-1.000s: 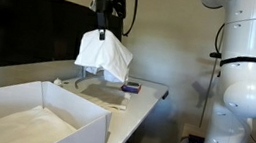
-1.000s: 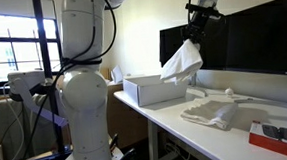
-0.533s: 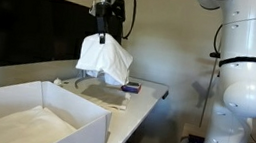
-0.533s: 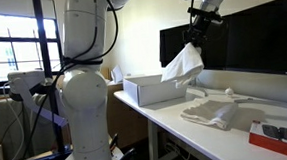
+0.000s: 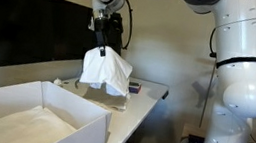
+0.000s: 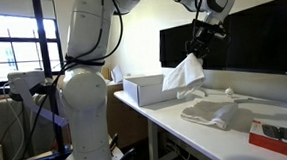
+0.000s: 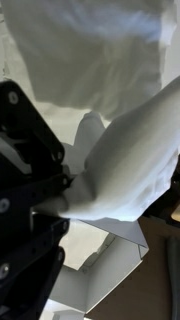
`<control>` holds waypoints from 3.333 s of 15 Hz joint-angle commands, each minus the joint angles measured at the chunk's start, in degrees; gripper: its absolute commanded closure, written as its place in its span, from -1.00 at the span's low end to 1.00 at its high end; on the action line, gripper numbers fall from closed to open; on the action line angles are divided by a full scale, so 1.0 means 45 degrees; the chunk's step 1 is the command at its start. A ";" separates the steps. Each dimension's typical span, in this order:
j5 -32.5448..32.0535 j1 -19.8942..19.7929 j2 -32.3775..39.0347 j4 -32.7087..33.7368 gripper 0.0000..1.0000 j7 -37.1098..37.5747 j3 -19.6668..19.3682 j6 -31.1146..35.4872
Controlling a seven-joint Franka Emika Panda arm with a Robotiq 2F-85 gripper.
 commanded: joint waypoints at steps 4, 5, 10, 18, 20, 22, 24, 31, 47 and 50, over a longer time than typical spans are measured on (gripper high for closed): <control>-0.0287 -0.0199 0.0466 -0.0971 0.84 0.0348 0.0159 0.0519; -0.0302 -0.0211 0.0569 -0.1052 0.84 0.0443 0.0146 0.0670; -0.0391 -0.0442 0.1318 -0.0888 0.84 0.0929 0.0017 0.1198; -0.0606 -0.1150 0.1719 -0.1020 0.84 0.1129 -0.0337 0.2079; -0.0652 -0.1360 0.1798 -0.0973 0.85 0.1098 -0.0444 0.2220; -0.0703 -0.1543 0.1889 -0.0953 0.85 0.1030 -0.0524 0.2312; -0.0863 -0.1655 0.2017 -0.0999 0.85 0.1056 -0.0594 0.2463; -0.1959 -0.1504 0.2745 -0.1402 0.09 0.1331 -0.0466 0.2679; -0.2642 -0.1241 0.3101 -0.1468 0.27 0.1378 0.0457 0.3249; -0.2451 -0.1144 0.3121 -0.1391 0.67 0.1449 0.0665 0.3604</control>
